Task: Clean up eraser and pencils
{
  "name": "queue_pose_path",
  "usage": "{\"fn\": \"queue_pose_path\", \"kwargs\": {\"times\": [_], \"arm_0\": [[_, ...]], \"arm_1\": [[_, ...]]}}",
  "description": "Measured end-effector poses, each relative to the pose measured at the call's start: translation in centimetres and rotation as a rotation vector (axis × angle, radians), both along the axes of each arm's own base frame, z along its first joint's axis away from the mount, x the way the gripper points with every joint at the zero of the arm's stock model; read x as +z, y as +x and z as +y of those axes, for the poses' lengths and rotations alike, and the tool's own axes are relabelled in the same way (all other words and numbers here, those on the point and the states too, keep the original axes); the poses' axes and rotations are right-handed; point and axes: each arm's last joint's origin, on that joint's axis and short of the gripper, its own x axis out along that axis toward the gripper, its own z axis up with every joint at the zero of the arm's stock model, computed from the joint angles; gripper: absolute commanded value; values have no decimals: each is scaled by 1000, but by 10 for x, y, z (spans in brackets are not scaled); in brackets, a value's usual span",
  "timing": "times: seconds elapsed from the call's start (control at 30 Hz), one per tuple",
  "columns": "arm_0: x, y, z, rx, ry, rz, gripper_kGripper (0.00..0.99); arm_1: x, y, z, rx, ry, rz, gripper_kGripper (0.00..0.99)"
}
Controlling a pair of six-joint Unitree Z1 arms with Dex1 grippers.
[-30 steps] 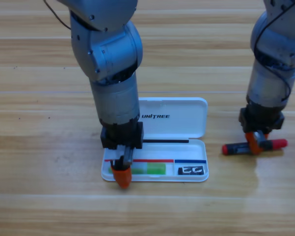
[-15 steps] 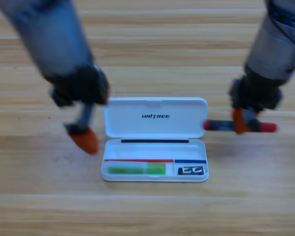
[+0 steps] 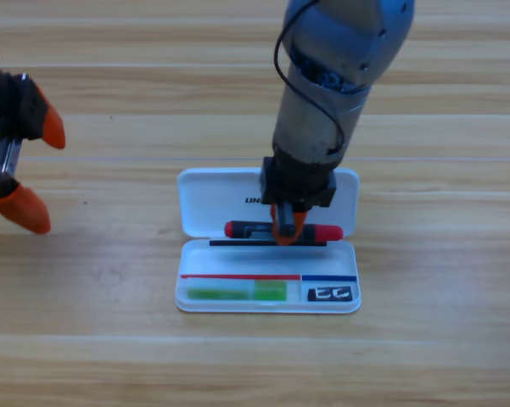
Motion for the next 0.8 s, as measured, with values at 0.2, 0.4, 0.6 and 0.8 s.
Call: {"fn": "queue_pose_path", "kwargs": {"times": [0.2, 0.4, 0.6, 0.8], "arm_0": [[-4, 0, 1, 1, 0, 18, 990], [-6, 2, 0, 1, 4, 24, 990], [-8, 4, -1, 2, 6, 28, 990], [-9, 18, -4, 18, 5, 27, 990]], "arm_1": [[-9, 0, 10, -2, -3, 4, 0], [-20, 2, 13, -25, -23, 11, 0], [-32, 6, 16, -45, -57, -2, 0], [-34, 7, 17, -56, -56, 0, 0]]}}
